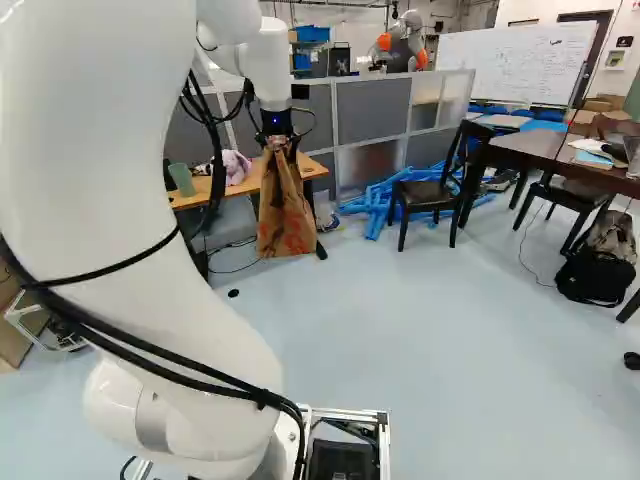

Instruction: Pick up the bag on the ground and place it on the table

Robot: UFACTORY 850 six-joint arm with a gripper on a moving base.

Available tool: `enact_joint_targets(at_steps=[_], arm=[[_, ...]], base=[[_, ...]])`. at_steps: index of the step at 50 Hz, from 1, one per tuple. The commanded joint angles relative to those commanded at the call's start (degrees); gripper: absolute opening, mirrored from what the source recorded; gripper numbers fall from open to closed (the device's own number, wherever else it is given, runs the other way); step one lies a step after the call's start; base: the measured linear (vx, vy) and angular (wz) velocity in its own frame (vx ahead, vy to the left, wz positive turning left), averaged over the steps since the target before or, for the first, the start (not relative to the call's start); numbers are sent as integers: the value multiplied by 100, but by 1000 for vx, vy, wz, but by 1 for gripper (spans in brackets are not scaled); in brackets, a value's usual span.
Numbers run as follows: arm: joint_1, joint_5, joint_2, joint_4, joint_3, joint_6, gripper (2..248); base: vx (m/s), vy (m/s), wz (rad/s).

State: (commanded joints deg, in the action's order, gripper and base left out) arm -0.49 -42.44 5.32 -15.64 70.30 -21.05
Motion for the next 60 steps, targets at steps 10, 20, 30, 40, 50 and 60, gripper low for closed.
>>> enact_joint_targets(at_steps=[10,20,30,40,50,60], arm=[[0,0,0,0,0,0,21],[0,0,0,0,0,0,21],[0,0,0,0,0,0,21],[0,0,0,0,0,0,21],[0,0,0,0,0,0,21],[0,0,0,0,0,0,21]], base=[[133,2,-2],[192,4,0],[195,4,-3],[194,3,-5],[198,3,-3],[190,35,165]])
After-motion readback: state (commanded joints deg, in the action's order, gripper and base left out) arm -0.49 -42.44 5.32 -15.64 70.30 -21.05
